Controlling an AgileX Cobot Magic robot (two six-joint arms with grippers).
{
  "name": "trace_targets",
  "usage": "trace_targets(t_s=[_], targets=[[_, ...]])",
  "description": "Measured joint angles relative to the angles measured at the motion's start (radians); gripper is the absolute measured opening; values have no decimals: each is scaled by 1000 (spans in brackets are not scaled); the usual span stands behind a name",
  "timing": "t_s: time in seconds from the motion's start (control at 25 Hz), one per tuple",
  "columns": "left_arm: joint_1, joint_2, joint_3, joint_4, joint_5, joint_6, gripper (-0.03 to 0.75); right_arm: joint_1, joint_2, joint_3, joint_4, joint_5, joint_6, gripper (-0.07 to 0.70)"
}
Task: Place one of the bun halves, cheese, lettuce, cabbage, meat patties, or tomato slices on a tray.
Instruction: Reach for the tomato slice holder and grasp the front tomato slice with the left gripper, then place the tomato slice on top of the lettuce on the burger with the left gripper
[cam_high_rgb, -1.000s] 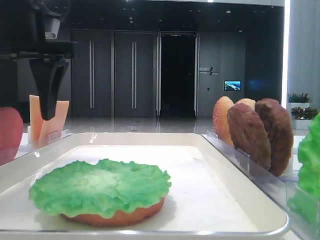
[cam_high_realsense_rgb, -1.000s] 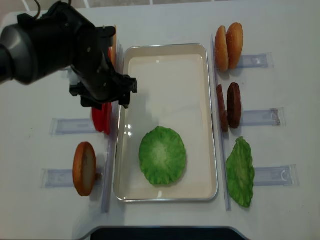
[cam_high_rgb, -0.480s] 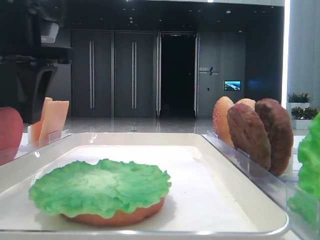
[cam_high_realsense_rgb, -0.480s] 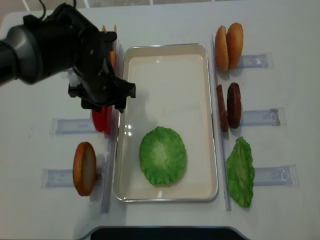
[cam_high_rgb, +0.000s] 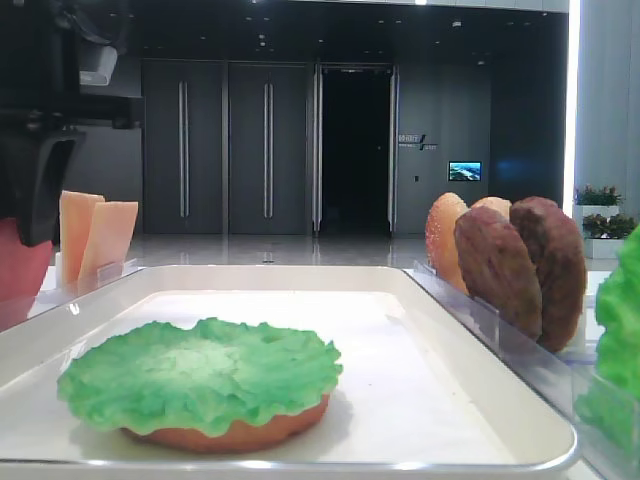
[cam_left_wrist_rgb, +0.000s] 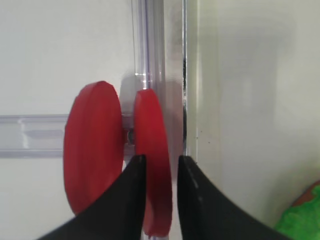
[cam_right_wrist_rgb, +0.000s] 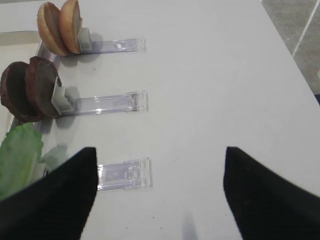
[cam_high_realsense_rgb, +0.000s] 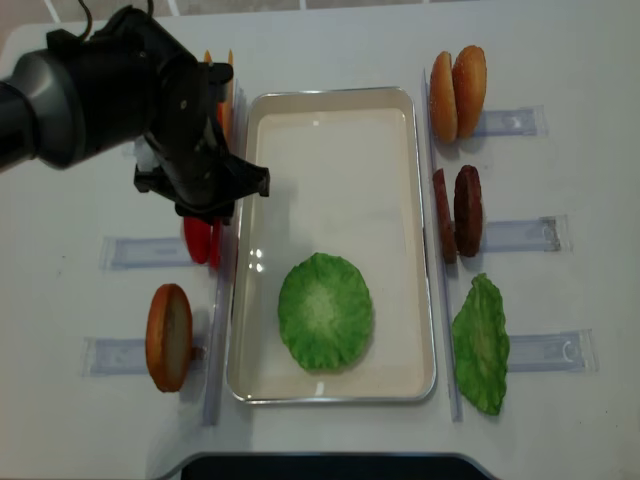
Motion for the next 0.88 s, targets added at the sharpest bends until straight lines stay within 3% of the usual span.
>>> trace_targets(t_s=[0.24, 0.88], targets=[[0, 0, 0, 12, 16, 3, 67, 0, 0, 0, 0, 0, 0, 528], [-17, -69, -2, -76, 91, 102, 63, 0, 0, 0, 0, 0, 0, 528]])
